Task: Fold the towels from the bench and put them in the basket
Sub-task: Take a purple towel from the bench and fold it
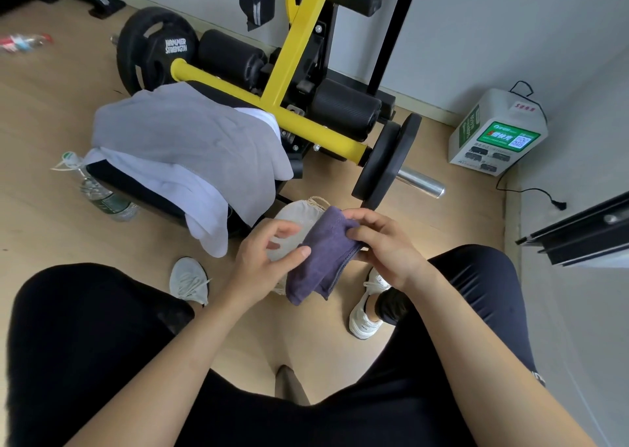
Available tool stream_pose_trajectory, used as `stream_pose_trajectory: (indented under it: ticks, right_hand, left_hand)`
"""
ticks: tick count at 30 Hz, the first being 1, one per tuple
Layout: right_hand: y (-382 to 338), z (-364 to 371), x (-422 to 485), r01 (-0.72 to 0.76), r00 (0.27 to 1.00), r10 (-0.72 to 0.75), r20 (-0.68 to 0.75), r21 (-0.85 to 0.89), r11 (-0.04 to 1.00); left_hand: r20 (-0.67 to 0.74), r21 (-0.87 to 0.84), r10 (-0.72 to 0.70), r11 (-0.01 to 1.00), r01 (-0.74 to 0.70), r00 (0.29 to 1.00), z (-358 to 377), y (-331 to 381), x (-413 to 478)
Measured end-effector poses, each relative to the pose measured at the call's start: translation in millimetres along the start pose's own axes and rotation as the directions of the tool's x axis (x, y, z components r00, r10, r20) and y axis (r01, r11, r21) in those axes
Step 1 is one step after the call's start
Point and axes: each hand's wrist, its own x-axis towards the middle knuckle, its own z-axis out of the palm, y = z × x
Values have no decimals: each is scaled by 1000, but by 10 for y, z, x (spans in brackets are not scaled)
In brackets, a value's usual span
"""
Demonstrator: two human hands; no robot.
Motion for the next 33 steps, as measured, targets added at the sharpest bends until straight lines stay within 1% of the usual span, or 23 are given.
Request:
stream_pose_trajectory:
  ticks: [2,4,6,8,10,12,14,16,18,20,22,25,27,30,33]
  right_hand:
    - [13,31,-16,3,995,-1,101,-17,1000]
    - [19,59,-34,3,980,1,197,-22,1000]
    - [15,85,-52,5,965,-1,262,-15,1000]
    - [19,114,-64,15,960,-15,280,1,1000]
    - [43,149,-73,46,967,-42,250,-8,999]
    - [79,183,-71,127,977,-106,186,-107,986]
    - [107,206,-65,203,970,-168,173,-210,956]
    - [123,209,-55,251,961,-206,187,-265,931]
    - [123,189,-40,289,953,-247,176,-276,917]
    - [108,157,-26,297,953,-273,133,-224,928]
    - [85,120,-15,272,962,-263,78,-145,951]
    - [78,90,1,227,974,-227,4,-30,973]
    - [84,70,18,221,974,-220,-49,23,975]
    - [89,35,36,219,971,-212,-110,55,974]
    - [89,34,45,179,975,-170,-146,55,982]
  left_hand:
    - [154,-84,-86,992,99,984,-29,11,38]
    - [312,-186,-120,965,184,942,-24,23,60]
    - [396,-241,-134,939,244,908,12,58,46]
    - [400,-262,-146,928,265,905,51,102,15]
    - [355,-226,-182,935,273,917,86,120,6]
    - [299,-128,-220,955,268,929,112,120,9]
    - [252,-39,-262,959,280,932,133,97,7]
    - [254,-52,-316,939,339,914,139,102,0]
    - [296,-121,-366,902,415,882,116,145,1]
    - [344,-198,-371,869,453,862,71,173,14]
    - [365,-246,-344,861,446,865,10,185,23]
    - [393,-249,-309,871,424,866,-59,190,21]
    - [405,-249,-288,878,408,868,-69,191,12]
    - [380,-247,-306,876,415,873,-58,146,16]
    - [356,-267,-333,859,437,873,-36,114,28]
